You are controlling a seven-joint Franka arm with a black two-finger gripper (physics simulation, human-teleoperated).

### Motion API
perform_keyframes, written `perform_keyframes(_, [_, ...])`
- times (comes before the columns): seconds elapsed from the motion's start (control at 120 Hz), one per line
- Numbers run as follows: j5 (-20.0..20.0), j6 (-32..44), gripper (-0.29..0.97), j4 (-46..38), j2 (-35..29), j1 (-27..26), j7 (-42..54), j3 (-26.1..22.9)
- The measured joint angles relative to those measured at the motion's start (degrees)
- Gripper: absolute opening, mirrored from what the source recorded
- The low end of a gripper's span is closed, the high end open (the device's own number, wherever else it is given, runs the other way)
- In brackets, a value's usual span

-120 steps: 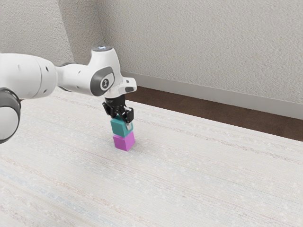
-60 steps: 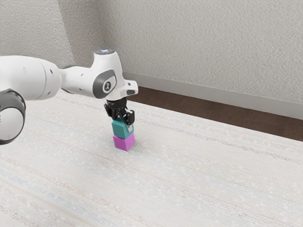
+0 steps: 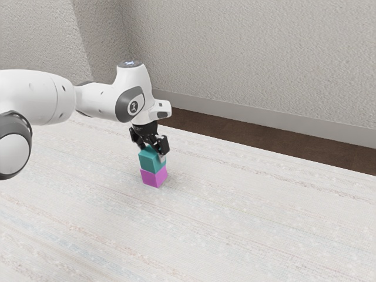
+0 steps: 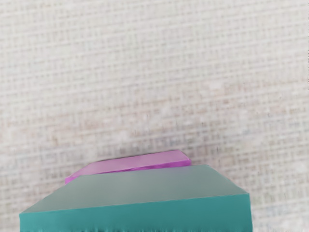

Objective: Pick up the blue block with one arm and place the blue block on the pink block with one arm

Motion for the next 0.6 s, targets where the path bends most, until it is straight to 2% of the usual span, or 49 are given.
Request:
perform_keyframes(0.158, [0.0,-0.5,0.65,-0.1,-1.1,-0.1,0.4,0.3])
perform_keyframes(0.358, [0.0,-2.5,0.67,-0.2,-5.7,-0.2,0.7,0.4])
perform_keyframes(0.6, [-0.2,-6.2,0.68,0.2,-7.1,-0.1,0.9,0.5])
